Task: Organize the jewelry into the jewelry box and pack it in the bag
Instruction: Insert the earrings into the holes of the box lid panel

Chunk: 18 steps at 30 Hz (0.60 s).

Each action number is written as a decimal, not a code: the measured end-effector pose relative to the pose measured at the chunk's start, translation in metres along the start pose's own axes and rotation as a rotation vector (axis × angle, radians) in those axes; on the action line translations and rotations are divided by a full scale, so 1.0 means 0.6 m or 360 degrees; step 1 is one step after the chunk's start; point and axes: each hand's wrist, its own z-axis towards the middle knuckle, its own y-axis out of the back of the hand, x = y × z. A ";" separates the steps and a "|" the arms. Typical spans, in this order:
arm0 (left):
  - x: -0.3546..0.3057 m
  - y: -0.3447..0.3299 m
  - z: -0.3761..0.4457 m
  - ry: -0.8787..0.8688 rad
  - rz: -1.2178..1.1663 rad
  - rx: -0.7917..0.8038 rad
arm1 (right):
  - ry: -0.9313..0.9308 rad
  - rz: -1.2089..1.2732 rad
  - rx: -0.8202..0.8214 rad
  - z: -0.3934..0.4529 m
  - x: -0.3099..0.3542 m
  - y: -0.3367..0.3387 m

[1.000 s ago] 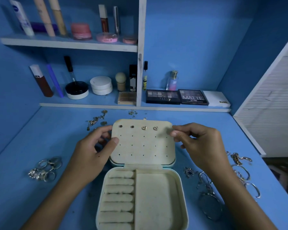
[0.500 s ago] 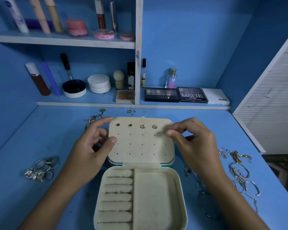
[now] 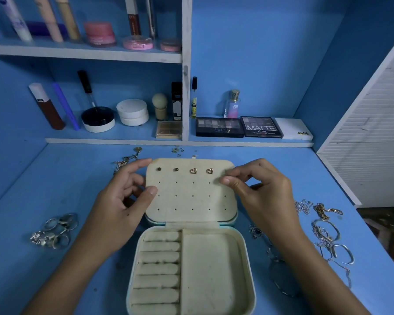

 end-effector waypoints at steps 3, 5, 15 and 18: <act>0.001 0.001 0.000 -0.0010 0.0014 0.0006 | -0.0016 -0.0014 0.0021 0.001 -0.001 -0.001; 0.001 0.002 0.000 -0.0020 0.0021 0.0011 | -0.0020 -0.0020 0.0020 0.002 0.000 -0.002; 0.002 0.002 0.000 0.0015 -0.0015 0.0013 | 0.0020 -0.0019 0.0022 0.006 0.006 -0.006; 0.003 0.002 0.000 0.0020 -0.0017 0.0014 | 0.0015 -0.0040 0.0028 0.008 0.004 -0.006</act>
